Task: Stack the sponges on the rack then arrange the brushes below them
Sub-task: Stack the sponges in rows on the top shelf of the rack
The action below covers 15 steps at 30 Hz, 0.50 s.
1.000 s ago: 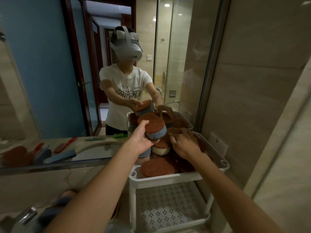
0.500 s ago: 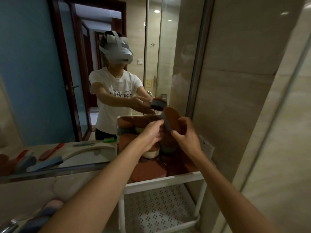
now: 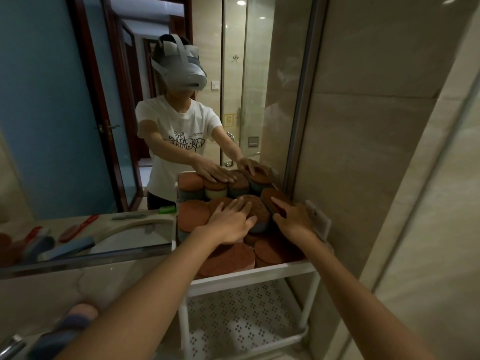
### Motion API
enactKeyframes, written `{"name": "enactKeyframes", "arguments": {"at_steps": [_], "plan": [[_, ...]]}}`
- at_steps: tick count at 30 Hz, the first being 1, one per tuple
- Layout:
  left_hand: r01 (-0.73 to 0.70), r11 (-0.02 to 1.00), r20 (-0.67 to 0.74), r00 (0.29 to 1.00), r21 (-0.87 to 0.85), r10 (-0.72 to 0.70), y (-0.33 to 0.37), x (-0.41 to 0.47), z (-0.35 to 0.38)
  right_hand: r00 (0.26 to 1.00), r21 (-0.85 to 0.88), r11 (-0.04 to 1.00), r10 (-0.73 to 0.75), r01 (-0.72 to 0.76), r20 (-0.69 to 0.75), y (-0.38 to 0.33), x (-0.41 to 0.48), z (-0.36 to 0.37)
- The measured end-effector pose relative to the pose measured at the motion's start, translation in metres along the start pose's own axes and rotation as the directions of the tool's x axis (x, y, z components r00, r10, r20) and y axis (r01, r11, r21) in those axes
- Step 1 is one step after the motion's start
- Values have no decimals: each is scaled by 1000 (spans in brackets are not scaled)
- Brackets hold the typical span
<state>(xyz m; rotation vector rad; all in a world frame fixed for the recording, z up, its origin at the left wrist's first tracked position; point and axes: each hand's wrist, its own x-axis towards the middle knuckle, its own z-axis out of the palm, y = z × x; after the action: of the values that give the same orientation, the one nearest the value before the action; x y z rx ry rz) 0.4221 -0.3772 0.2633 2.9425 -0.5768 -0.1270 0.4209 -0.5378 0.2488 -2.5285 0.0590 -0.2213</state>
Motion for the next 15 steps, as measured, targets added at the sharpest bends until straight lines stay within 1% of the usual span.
{"name": "enactKeyframes", "arguments": {"at_steps": [3,5,8,12,13,15], "plan": [[5,1000,2,1000,15,-5,0,0,2,999,-171,985,31,-24,37,-6,-4,3],[6,1000,12,1000,17,-6,1,0,1,997,-289,956,58,-39,59,-14,-8,3],[7,1000,30,1000,11,-7,1,0,-1,994,-449,893,26,23,102,-21,-11,-3],[14,1000,42,999,8,-15,2,1,-3,976,-483,869,6,103,219,-18,-11,-13],[17,1000,44,999,-4,-16,3,1,-5,974,-473,874,1,109,226,-18,-11,-15],[11,997,30,1000,-73,-9,4,1,-10,981,-404,907,-41,116,190,-18,-14,-19]]}}
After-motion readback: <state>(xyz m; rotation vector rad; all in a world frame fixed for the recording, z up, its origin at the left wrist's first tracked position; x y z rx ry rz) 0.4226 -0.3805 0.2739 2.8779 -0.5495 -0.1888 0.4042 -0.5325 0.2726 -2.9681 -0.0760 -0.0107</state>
